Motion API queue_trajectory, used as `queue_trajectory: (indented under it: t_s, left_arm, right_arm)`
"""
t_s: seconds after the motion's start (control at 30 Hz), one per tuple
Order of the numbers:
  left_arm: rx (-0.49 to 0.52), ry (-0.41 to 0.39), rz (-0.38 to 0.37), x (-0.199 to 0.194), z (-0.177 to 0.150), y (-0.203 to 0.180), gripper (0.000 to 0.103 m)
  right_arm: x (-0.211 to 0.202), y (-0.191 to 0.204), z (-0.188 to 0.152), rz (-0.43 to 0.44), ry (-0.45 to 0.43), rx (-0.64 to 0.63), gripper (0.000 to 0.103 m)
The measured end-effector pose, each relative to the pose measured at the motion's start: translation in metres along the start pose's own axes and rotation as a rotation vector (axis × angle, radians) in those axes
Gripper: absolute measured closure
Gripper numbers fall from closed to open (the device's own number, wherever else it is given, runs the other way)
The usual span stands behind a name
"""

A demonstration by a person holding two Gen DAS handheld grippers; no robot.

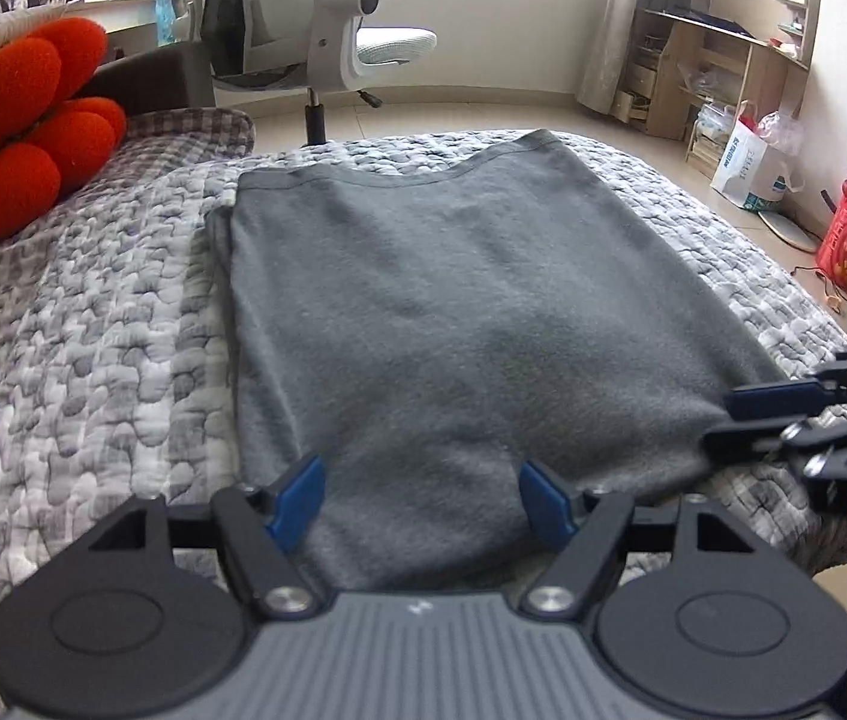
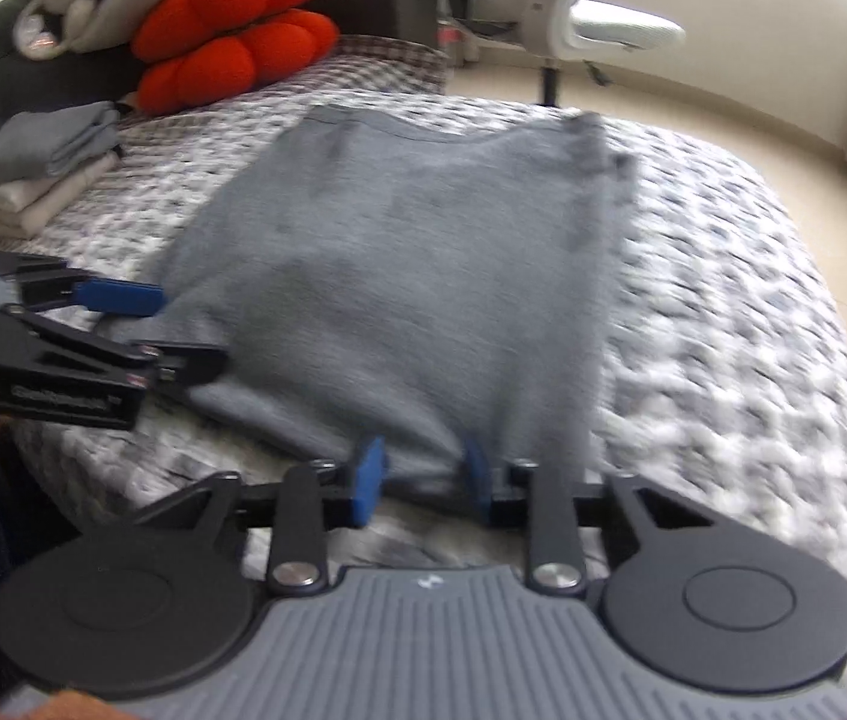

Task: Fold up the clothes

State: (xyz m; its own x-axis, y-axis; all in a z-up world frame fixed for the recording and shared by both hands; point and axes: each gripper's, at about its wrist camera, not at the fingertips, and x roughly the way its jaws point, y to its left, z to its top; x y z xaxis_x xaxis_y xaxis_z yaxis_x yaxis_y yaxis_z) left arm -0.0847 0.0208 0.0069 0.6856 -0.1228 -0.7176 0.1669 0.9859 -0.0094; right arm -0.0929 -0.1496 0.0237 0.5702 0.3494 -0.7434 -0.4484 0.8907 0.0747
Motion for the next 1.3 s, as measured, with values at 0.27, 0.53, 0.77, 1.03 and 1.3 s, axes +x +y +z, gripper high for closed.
queue_trajectory:
  t_s: [0.27,0.53,0.77,1.03,1.3]
  left_arm:
    - [-0.035,-0.005,-0.043,-0.019,-0.014,0.009,0.029]
    - [-0.087,-0.008,-0.068,-0.023,-0.018,0.021,0.029]
    - [-0.281,-0.005,-0.085,-0.033,-0.013,0.061,0.027]
    - [-0.418,-0.069,-0.243,-0.044,-0.008,0.076,0.027]
    - [-0.308,0.000,-0.292,-0.023,-0.009,0.042,0.027]
  right_arm:
    - [-0.014,-0.025,-0.010,-0.005,0.023,0.087,0.096]
    - [-0.017,-0.036,-0.011,-0.007,0.035,0.133,0.096]
    - [-0.023,-0.051,-0.009,-0.145,0.010,0.191,0.072]
    - [-0.032,-0.026,0.001,-0.055,-0.120,0.100,0.072]
    - [-0.003,-0.006,0.008,-0.034,-0.028,0.031,0.077]
